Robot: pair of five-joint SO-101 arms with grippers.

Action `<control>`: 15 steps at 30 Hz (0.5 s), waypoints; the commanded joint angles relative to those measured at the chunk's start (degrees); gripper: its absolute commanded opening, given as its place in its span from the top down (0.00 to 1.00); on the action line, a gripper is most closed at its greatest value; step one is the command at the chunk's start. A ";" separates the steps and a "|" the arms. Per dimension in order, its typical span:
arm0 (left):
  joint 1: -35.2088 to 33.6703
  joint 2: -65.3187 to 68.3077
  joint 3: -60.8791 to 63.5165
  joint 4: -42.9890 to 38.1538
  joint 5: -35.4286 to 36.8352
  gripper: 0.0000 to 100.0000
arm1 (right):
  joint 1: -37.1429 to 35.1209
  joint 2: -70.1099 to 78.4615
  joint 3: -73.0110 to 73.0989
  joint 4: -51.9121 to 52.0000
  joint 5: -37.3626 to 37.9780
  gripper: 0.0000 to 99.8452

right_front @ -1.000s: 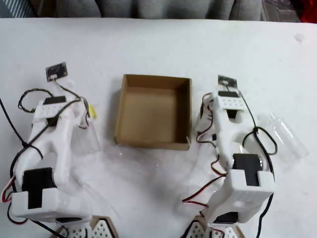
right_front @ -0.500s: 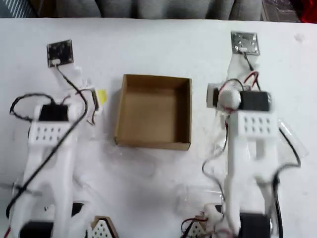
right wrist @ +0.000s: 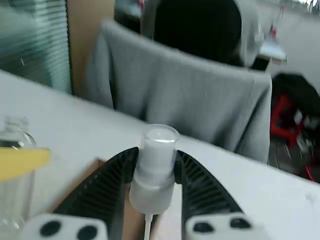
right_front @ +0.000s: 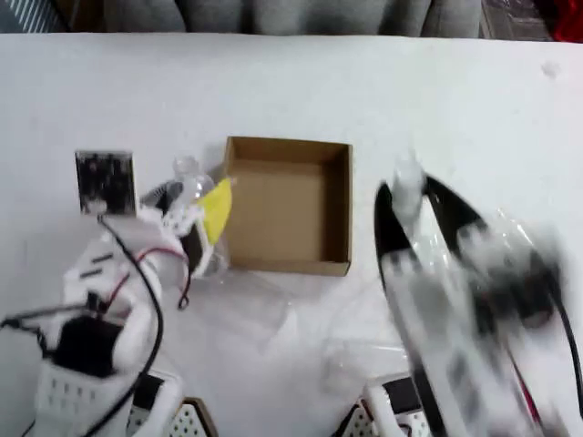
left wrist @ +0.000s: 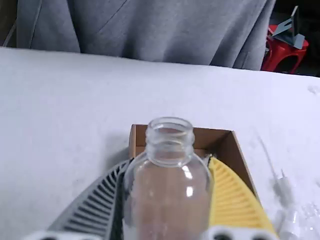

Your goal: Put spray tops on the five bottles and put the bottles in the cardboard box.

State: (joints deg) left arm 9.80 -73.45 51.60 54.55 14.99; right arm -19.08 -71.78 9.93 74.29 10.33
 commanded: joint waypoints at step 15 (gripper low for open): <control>8.40 -27.30 12.13 -12.40 -12.31 0.98 | -13.41 10.15 -2.46 -47.16 -0.62 0.98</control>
State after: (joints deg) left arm 17.71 -98.15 63.47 44.62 4.09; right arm -30.51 -66.77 8.79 32.88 9.71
